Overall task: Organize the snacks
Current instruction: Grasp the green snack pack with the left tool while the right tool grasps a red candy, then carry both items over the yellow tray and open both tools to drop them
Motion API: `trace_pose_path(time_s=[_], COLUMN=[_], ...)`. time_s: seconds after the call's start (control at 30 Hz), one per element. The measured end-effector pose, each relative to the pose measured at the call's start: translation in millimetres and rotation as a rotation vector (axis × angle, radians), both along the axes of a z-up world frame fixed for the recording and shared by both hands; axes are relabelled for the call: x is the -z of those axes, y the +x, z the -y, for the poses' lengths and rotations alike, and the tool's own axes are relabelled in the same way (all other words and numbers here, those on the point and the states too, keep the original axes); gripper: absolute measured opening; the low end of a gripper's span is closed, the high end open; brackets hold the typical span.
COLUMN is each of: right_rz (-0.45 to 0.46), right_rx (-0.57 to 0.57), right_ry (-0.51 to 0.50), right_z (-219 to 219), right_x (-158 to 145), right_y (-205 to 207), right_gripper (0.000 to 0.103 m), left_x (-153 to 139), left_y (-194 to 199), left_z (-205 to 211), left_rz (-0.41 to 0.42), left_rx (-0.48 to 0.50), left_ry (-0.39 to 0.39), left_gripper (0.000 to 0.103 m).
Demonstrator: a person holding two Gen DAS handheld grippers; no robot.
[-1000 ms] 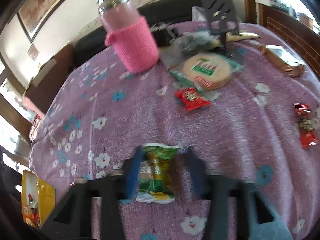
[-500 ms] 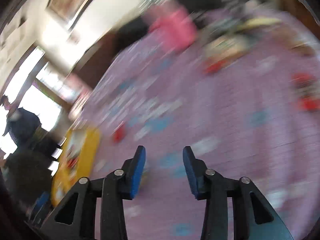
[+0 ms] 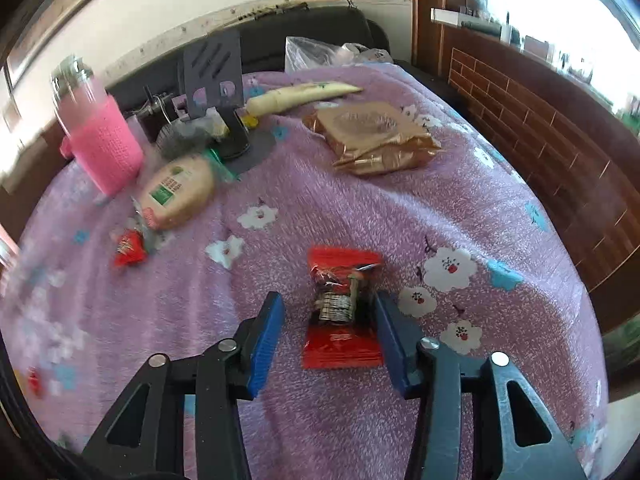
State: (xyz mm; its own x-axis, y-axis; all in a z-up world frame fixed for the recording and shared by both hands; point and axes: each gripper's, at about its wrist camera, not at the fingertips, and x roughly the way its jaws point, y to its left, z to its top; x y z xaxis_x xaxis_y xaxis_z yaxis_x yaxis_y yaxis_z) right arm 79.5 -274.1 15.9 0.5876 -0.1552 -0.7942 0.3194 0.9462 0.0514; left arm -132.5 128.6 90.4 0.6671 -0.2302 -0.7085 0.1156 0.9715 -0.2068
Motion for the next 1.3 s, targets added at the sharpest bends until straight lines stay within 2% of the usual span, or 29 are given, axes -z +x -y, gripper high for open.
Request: trace_pose_path(time_s=[0.07,0.17,0.27,0.43,0.53,0.63,0.77,0.87,0.9,0.93,1.17,1.3], right_rz=[0.003,0.026,0.069,0.11,0.135,0.129,0.106,0.098,0.098,0.099,0.091,0.092], right_rx=[-0.002,0.0,-0.03,-0.196,-0.291,-0.339,-0.354,-0.357,-0.359,-0.361,-0.373,-0.377], right_ry=[-0.004,0.036,0.089,0.252,0.309,0.321,0.333,0.34,0.339,0.338,0.306,0.289], right_z=[-1.3,0.4,-9.3,-55.4,-83.4,-100.5,-105.4,-103.7,-104.1,-104.8,-110.4,-113.2], right_x=[-1.2,-5.8,-17.5,-34.2,-35.4,-32.0,-26.5,-22.2,-22.2,-22.0,-18.0,-16.6], right_y=[-1.3,-12.3,-36.3,-86.1,-105.1,-109.7,-112.6,-112.2,-113.4,-114.6,-110.4,-110.5], right_gripper=[0.027,0.026,0.026,0.026,0.026,0.026,0.026,0.026,0.026,0.026,0.026,0.026], left_x=[-1.0,1.0,12.1,35.3,49.3,62.3,74.9,81.8,82.0,81.8,77.2,60.7], left_y=[7.6,24.7,50.5,89.3,114.2,132.3,146.6,147.9,146.1,146.3,140.4,122.3], left_z=[7.9,22.0,37.9,64.9,80.8,90.4,99.4,110.5,112.6,111.9,95.6,81.8], left_rz=[-0.005,-0.008,-0.046,-0.114,-0.127,-0.149,-0.171,-0.154,-0.139,-0.136,-0.127,-0.091], left_rx=[0.015,0.042,0.07,0.112,0.138,0.15,0.145,0.148,0.15,0.168,0.133,0.106], left_ry=[0.013,0.027,0.024,0.019,0.026,0.019,0.052,0.137,0.155,0.141,0.082,0.036], left_gripper=[0.079,0.079,0.079,0.079,0.079,0.079,0.078,0.078,0.063,0.036,0.035,0.035])
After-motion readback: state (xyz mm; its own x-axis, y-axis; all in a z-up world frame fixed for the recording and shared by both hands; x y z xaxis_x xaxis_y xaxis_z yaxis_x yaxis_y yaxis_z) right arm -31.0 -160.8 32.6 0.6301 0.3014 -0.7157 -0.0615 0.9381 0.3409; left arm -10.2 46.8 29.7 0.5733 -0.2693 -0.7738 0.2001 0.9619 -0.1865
